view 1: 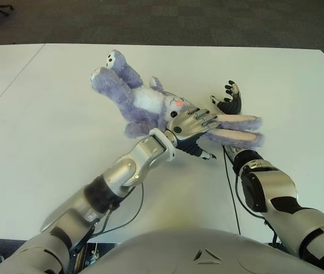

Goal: Put the doll into the plate.

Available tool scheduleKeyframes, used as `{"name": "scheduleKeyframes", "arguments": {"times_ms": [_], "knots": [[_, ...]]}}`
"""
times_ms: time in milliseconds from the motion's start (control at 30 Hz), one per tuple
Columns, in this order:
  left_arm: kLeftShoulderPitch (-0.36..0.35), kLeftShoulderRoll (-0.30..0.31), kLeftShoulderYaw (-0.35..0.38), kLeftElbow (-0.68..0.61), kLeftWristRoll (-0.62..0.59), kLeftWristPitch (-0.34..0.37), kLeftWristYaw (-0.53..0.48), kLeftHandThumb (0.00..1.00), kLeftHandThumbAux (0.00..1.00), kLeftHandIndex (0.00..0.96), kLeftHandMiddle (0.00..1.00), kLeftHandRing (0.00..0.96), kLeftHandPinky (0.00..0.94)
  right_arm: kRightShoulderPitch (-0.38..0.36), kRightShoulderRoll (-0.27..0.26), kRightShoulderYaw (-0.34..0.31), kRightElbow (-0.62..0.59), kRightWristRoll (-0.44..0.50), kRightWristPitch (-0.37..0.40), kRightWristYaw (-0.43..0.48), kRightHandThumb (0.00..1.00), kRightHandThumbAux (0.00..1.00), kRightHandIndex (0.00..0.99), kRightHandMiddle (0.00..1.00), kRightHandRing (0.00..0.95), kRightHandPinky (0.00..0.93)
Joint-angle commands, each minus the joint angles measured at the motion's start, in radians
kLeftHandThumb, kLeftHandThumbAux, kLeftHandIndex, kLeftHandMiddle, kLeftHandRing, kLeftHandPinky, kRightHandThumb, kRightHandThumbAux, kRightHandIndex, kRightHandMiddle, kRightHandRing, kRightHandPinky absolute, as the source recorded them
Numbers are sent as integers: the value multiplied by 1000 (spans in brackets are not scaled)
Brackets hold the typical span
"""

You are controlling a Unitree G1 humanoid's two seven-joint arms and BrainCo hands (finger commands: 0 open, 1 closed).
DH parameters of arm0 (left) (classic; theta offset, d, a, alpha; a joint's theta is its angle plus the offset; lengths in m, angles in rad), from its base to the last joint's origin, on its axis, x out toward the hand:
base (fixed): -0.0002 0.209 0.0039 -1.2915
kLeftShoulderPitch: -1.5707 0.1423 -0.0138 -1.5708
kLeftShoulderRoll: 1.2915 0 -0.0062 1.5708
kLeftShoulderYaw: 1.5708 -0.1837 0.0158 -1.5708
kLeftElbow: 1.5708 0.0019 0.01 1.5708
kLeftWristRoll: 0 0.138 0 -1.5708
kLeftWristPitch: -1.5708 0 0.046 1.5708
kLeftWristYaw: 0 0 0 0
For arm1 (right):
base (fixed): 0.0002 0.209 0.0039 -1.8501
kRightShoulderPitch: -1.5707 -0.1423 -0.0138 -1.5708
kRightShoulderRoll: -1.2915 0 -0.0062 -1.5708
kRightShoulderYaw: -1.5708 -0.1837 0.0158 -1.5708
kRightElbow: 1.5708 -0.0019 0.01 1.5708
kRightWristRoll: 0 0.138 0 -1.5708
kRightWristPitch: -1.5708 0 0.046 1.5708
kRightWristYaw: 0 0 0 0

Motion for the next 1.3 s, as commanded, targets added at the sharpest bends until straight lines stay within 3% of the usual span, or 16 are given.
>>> {"name": "scheduleKeyframes", "arguments": {"times_ms": [33,233,433,633,833,900,933,1033,1300], "knots": [[-31,107,79,-172,-251,-60,-269,109,186,0,0,0,0,204,71,-11,132,6,61,3,360,865,114,160,148,139],[-62,179,164,-205,-559,-141,-382,111,176,0,0,0,0,203,57,-8,127,2,57,12,431,855,150,178,144,108],[-87,243,228,-202,-759,-206,-460,97,183,0,0,0,0,194,59,-25,125,23,67,41,511,844,185,207,164,121],[-150,307,289,-99,-980,-376,-552,85,202,0,0,0,0,188,61,-41,126,37,94,70,535,857,204,213,162,133],[-234,298,316,20,-1075,-461,-596,118,195,0,0,0,0,189,66,-68,125,57,85,94,560,862,212,230,179,158],[-228,301,319,18,-1073,-457,-593,129,204,0,0,0,0,189,68,-74,124,60,80,99,574,861,211,232,183,161],[-213,307,322,-7,-1069,-421,-585,141,221,0,0,0,0,189,72,-75,123,59,68,92,577,865,208,230,184,156],[-192,315,329,-41,-1072,-376,-575,163,283,0,0,0,0,188,78,-76,121,53,52,81,525,871,194,211,166,109],[-171,369,392,-32,-1139,-428,-600,168,333,0,0,0,0,190,77,-72,121,44,62,83,507,866,185,194,146,87]]}}
